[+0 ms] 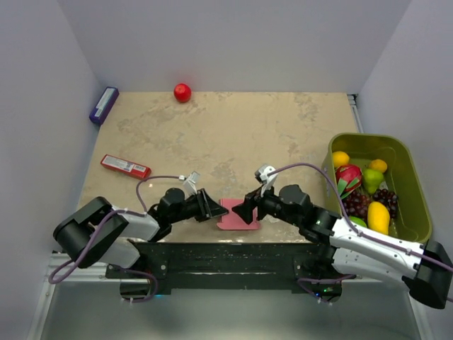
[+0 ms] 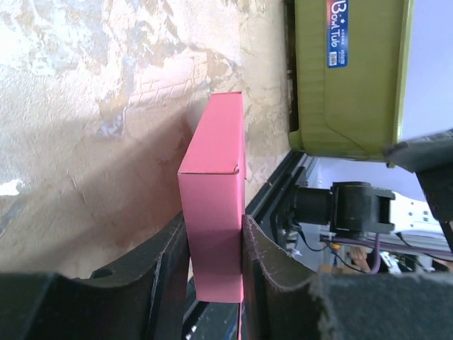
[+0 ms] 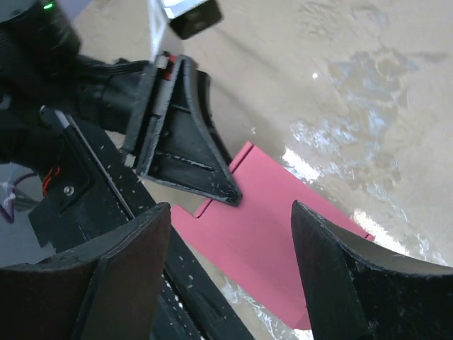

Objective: Fold the paper box

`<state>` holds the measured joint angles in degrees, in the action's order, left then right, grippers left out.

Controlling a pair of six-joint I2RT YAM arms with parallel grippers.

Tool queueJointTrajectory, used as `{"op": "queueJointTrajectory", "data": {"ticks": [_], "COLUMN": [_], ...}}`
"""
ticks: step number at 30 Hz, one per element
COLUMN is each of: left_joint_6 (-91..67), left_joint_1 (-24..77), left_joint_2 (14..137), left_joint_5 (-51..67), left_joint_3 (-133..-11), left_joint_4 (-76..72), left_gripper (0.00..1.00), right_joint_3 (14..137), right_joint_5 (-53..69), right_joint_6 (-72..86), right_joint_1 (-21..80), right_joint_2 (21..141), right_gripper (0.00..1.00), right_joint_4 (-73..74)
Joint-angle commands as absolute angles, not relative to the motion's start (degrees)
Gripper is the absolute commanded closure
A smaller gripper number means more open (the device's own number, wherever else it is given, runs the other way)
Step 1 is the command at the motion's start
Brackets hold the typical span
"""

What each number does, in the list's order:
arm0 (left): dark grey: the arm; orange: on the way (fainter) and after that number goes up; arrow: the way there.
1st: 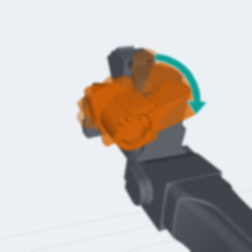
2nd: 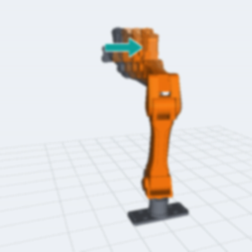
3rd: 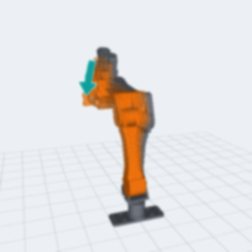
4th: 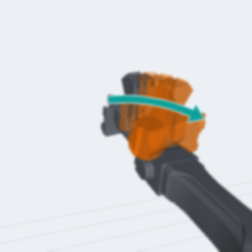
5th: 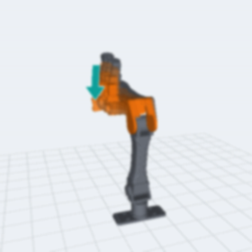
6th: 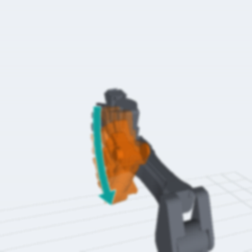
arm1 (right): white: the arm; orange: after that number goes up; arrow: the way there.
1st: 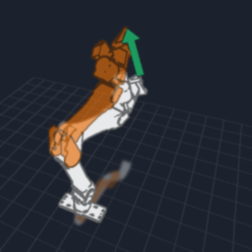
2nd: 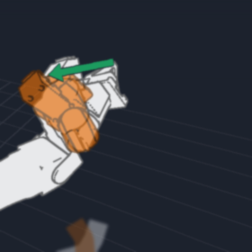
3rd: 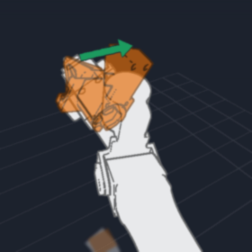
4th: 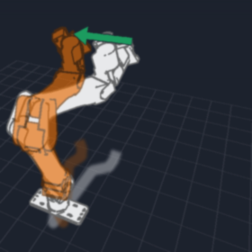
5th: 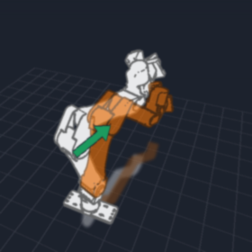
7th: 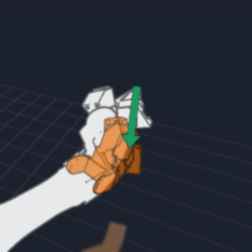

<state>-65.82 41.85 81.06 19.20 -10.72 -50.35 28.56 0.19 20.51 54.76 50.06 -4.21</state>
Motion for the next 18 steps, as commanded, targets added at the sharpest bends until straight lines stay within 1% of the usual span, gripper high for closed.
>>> {"op": "queueJointTrajectory", "data": {"ticks": [1,3,4,5,7,10,11,15,18], "left_joint_6": [-69.51,-72.15,-72.85,-74.08,-74.97,-77.51,-78.91,-81.29,-85.95], "left_joint_1": [37.27,34.64,34.02,32.88,31.91,28.66,27.0,25.58,24.79], "left_joint_2": [77.44,76.12,74.55,73.66,71.03,68.56,68.12,65.4,62.76], "left_joint_5": [30.04,32.07,33.82,34.53,36.46,40.58,41.65,45.35,47.02], "left_joint_3": [-9.15,-8.09,-7.48,-7.3,-6.86,-5.11,-4.58,-3.17,-0.88], "left_joint_4": [-49.92,-49.92,-49.4,-48.7,-46.07,-45.18,-45.26,-44.3,-45.96], "left_gripper": [0.8,0.81,0.81,0.81,0.81,0.81,0.81,0.81,0.82], "right_joint_3": [29.53,29.88,30.49,31.02,33.03,35.32,35.85,38.23,40.78], "right_joint_5": [-9.74,-15.54,-18.17,-24.37,-29.07,-36.02,-37.6,-47.88,-51.14], "right_joint_6": [11.26,10.11,9.15,8.79,7.13,5.28,4.75,2.47,-0.69], "right_joint_1": [62.37,66.95,72.02,74.68,80.73,86.28,87.35,91.14,93.42], "right_joint_2": [49.66,50.62,51.23,53.33,56.06,61.07,63.43,70.2,75.82], "right_gripper": [0.25,0.24,0.23,0.22,0.21,0.2,0.2,0.2,0.2], "right_joint_4": [-1.58,-1.41,-1.67,-1.67,-1.5,-2.28,-2.37,-2.73,-3.6]}}
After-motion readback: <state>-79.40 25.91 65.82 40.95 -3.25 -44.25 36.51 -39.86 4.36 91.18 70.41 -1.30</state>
